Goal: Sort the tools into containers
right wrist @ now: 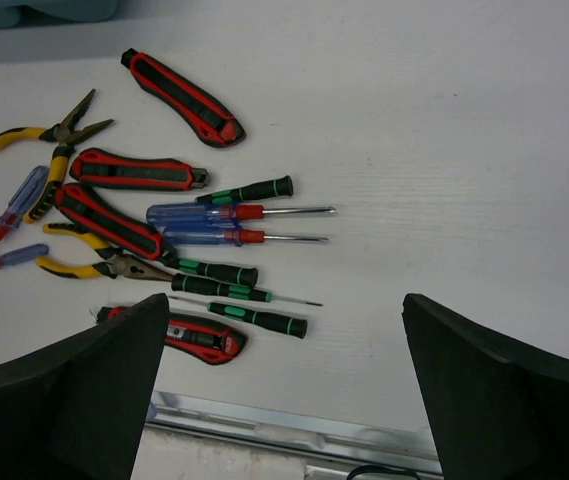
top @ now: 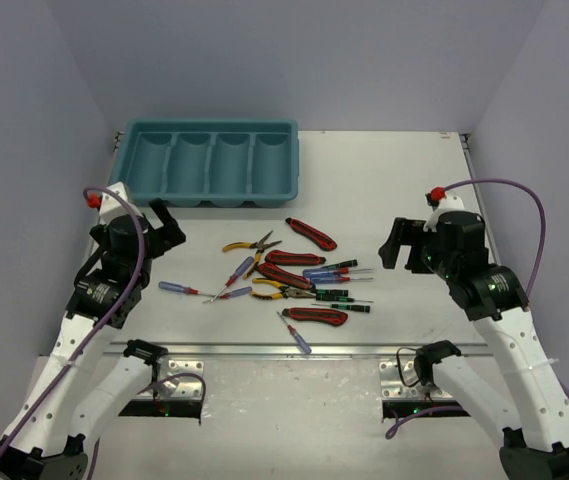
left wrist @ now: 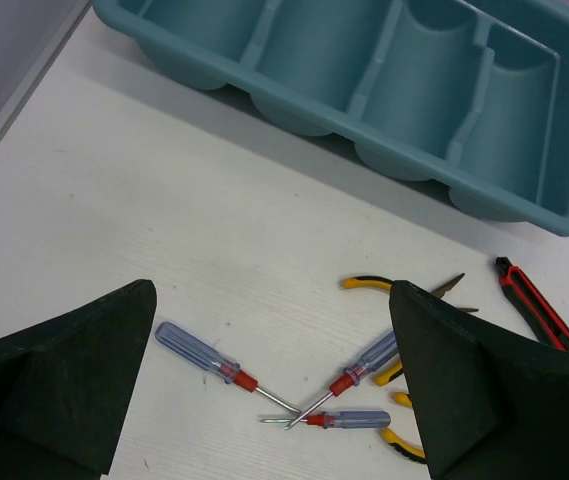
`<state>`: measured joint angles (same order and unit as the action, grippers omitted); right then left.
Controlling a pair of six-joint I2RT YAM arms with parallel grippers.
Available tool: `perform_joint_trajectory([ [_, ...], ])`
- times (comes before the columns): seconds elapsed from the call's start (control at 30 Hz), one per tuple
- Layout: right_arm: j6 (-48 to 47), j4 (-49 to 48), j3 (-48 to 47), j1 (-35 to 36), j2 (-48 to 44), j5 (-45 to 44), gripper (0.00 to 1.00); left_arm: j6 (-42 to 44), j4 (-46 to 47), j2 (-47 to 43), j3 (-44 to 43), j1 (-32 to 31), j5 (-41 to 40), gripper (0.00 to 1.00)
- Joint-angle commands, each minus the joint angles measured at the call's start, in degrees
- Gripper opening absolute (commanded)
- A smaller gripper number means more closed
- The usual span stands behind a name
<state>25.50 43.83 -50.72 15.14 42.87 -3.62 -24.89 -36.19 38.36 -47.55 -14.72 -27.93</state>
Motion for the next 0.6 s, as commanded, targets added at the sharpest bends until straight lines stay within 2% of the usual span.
perform_joint_trajectory([
  [0.0,-0.38,-1.77,-0.16,0.16,-0.22,2.25,0.99,-0.81,1.28,-0.75,-0.33,-0.66,-1.14,1.00],
  [0.07,-0.78,-2.51,-0.01,0.16,-0.53,4.96,0.99,-0.94,1.21,-0.77,-0.26,-0.66,-1.31,1.00],
  [0.2,-0.03,-4.61,0.42,0.23,1.86,16.02,0.99,-1.03,1.30,-0.74,-0.26,-0.66,-1.33,1.00],
  [0.3,2.54,-6.05,0.95,4.83,6.10,19.16,0.99,-1.03,1.45,-0.21,-0.26,-0.66,-1.11,1.00],
  [0.47,9.79,-7.05,-0.03,29.08,15.91,0.99,0.99,-0.97,1.51,0.65,-0.32,-0.48,-1.16,1.00],
  [0.5,12.31,-6.75,-1.53,34.03,18.92,-6.03,0.99,-1.03,1.39,0.83,-0.26,-0.48,-1.16,1.00],
  [0.53,13.83,-6.23,-2.25,40.05,23.43,-9.12,0.99,-1.03,1.39,0.83,-0.09,-0.48,-1.33,1.00],
  [0.57,15.47,-5.68,-3.64,42.20,25.62,-12.93,0.98,-0.96,1.31,0.99,-0.16,-0.48,-1.11,1.00],
])
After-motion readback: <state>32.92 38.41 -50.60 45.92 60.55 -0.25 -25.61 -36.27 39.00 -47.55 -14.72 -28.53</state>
